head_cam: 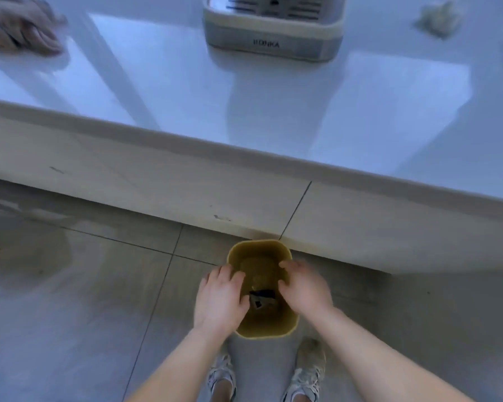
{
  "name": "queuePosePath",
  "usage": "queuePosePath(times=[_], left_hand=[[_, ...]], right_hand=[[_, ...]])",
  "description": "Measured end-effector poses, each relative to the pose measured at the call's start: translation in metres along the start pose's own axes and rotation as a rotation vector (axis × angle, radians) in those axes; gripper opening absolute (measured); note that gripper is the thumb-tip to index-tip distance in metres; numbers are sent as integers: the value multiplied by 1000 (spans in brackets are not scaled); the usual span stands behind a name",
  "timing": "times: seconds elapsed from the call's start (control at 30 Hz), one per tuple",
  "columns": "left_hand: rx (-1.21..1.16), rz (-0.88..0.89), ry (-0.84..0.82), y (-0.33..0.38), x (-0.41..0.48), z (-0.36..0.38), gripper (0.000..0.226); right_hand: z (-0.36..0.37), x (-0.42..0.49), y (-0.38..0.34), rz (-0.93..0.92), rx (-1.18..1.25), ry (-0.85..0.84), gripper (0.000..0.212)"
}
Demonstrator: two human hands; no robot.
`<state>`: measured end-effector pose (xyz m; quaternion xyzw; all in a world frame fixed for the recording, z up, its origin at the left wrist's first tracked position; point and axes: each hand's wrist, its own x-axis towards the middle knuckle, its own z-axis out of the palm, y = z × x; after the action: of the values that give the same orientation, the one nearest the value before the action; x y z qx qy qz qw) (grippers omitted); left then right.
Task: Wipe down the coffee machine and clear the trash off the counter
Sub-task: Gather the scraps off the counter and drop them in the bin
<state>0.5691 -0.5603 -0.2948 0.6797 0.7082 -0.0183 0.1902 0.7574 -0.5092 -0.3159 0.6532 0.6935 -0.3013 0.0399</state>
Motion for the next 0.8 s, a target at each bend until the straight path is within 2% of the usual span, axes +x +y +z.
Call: queuePosePath(times=[0.33,0.6,0.8], left_hand=[[-19,70,79,49,-53,-137,42],[21,151,159,66,-53,-209,38],[51,249,224,67,-32,-249,36]], right_hand=[[-146,-84,-52,-71,10,120,35],[-211,-118,-64,-47,-11,214,46],[-244,-124,-69,-7,-10,304,46]])
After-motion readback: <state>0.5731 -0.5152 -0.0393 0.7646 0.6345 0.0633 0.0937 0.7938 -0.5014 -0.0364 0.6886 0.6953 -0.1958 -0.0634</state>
